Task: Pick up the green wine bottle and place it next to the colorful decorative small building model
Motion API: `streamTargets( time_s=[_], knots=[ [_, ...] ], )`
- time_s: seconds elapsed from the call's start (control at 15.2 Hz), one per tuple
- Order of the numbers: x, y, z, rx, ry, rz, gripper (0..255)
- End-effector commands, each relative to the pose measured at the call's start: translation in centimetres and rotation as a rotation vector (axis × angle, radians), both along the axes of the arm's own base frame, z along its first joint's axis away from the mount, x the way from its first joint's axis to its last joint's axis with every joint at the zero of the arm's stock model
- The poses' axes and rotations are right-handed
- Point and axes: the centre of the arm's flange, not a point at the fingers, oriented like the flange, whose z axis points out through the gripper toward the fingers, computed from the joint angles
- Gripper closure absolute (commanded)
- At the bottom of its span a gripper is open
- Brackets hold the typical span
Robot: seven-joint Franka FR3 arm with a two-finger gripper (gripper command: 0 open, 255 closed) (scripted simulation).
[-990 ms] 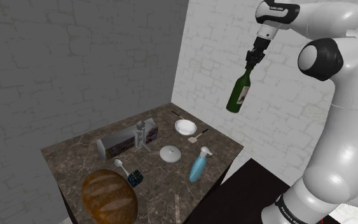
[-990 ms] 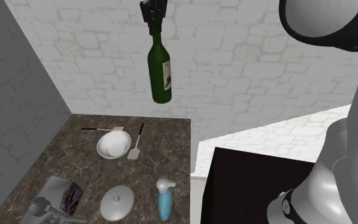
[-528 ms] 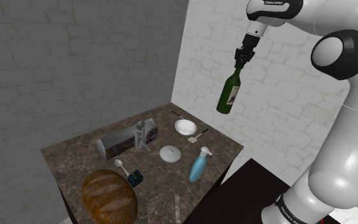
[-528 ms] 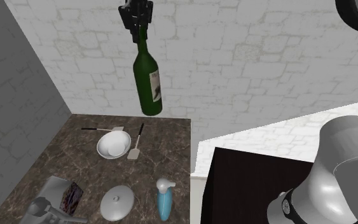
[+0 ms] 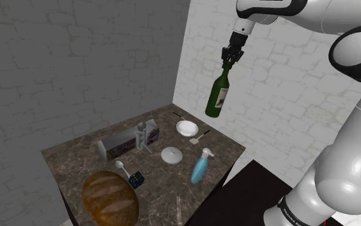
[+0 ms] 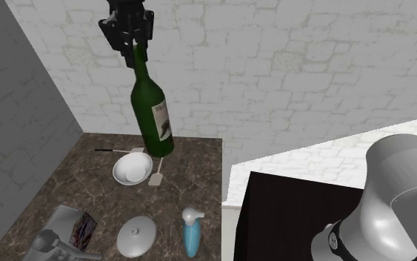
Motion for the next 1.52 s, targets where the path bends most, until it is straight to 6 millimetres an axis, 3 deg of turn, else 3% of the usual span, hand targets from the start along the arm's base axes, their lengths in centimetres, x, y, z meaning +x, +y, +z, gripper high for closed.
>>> streamTargets(
  time_s=[0.0,1.45],
  knots=[
    [0.6,2.4,0.0,0.000,-0.001,-0.002,255],
    [7.3,30.7,0.1,0.000,-0.001,-0.002,255]
  ],
)
